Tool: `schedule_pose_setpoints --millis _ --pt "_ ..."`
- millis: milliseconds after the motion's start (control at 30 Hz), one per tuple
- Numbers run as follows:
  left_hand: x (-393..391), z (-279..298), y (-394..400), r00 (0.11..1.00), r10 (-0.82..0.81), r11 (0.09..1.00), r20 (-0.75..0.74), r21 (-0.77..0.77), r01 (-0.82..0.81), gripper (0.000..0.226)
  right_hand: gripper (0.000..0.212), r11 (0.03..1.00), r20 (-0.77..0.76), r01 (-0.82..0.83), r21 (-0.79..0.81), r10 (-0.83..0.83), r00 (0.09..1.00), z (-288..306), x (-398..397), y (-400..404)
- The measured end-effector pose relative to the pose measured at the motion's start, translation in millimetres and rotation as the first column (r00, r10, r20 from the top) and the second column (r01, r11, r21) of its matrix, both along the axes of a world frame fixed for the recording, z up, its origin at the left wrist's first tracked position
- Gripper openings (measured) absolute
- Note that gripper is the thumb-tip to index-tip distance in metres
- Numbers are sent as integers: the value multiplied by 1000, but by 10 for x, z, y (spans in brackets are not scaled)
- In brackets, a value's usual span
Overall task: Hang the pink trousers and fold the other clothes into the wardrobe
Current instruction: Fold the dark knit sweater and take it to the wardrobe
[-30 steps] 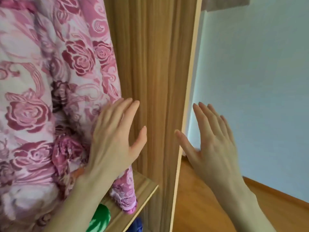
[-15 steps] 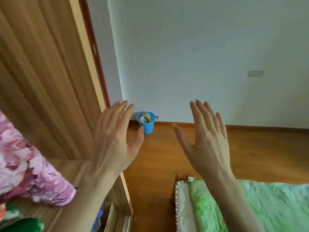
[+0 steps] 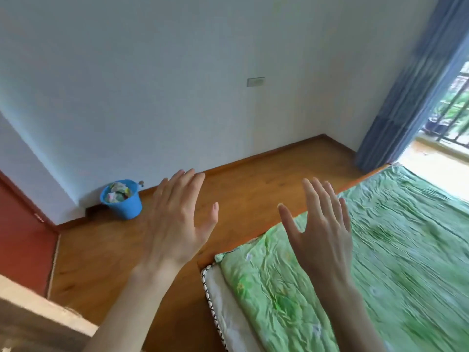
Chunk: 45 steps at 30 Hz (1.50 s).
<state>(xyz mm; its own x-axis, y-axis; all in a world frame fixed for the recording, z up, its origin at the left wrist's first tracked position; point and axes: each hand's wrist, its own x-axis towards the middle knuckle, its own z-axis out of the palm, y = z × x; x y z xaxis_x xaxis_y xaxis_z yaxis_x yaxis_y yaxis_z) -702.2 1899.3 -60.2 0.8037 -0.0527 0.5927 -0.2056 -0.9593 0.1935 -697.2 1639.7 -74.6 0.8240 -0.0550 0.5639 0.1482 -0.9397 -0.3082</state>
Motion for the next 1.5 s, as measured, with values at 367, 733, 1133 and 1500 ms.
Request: schedule_pose_setpoints --millis 367,733,1133,1500 --pt "-32 -420 -1343 873 -478 878 -97 -49 476 63 68 905 -94 400 -141 -415 905 -159 -1301 -900" --pt "-854 -825 -2800 608 -768 631 -199 -77 772 62 66 698 -207 711 -93 -711 672 -511 -2746 -1600" --pt "-2118 -1283 -4934 447 -865 483 -228 -134 865 60 68 603 -288 796 -43 -771 568 -895 -4280 -3449" --pt "-2739 -2452 -6117 316 -871 407 -378 -192 893 57 65 573 -456 814 -98 -752 475 -2192 -4993 -4563"
